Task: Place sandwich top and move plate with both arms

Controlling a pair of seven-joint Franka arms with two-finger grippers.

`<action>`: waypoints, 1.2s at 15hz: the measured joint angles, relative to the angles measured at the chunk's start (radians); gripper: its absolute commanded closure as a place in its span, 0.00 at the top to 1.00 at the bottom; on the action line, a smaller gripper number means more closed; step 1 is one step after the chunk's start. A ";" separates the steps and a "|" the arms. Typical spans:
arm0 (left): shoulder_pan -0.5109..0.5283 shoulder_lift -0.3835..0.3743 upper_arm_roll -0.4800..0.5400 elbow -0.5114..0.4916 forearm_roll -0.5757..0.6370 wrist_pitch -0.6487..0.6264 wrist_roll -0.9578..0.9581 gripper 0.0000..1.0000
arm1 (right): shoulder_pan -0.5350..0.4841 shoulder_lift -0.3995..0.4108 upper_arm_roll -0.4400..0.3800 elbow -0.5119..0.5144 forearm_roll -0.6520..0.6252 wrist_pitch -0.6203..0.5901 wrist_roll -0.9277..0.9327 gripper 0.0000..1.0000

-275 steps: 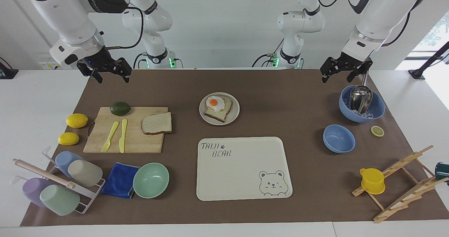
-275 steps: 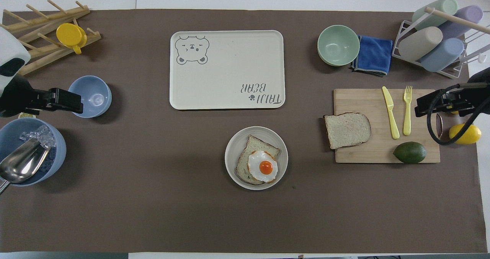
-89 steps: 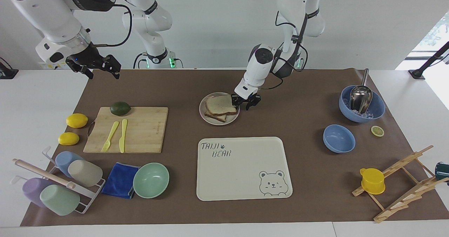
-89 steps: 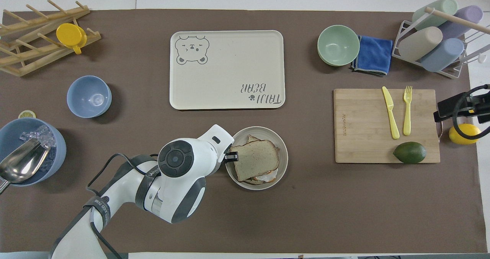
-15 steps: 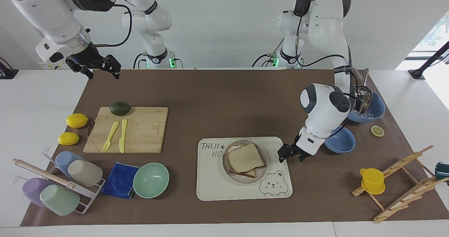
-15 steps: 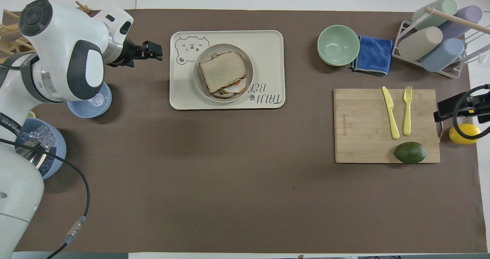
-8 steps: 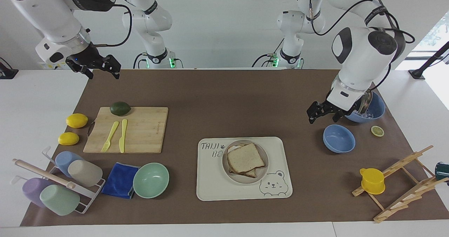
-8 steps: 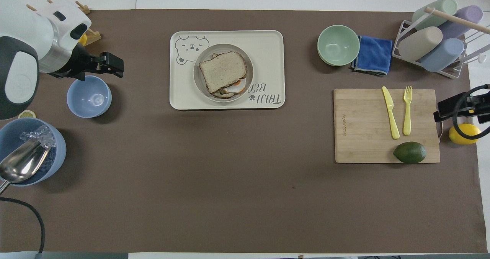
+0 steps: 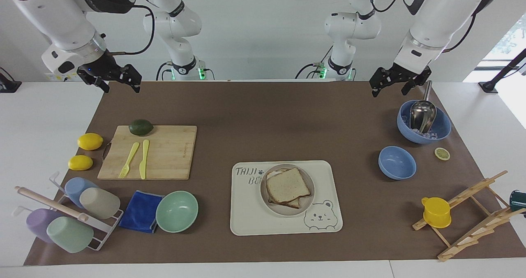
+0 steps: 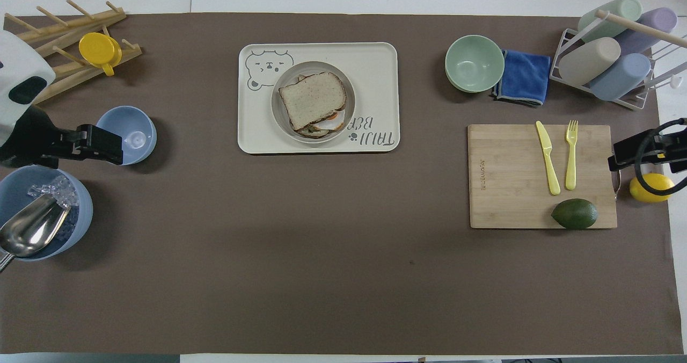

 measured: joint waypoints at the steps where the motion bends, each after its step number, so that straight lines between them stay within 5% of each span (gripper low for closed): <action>1: 0.011 -0.018 -0.009 -0.027 0.000 0.000 0.010 1.00 | 0.000 0.000 0.000 0.000 0.000 0.000 0.000 1.00; 5: 0.116 -0.034 -0.089 -0.083 0.001 0.074 0.086 1.00 | 0.000 0.000 0.000 0.000 0.000 0.000 0.000 1.00; 18: 0.154 -0.008 -0.106 -0.053 0.001 0.059 0.095 1.00 | 0.000 0.000 0.000 0.000 0.000 0.000 0.000 1.00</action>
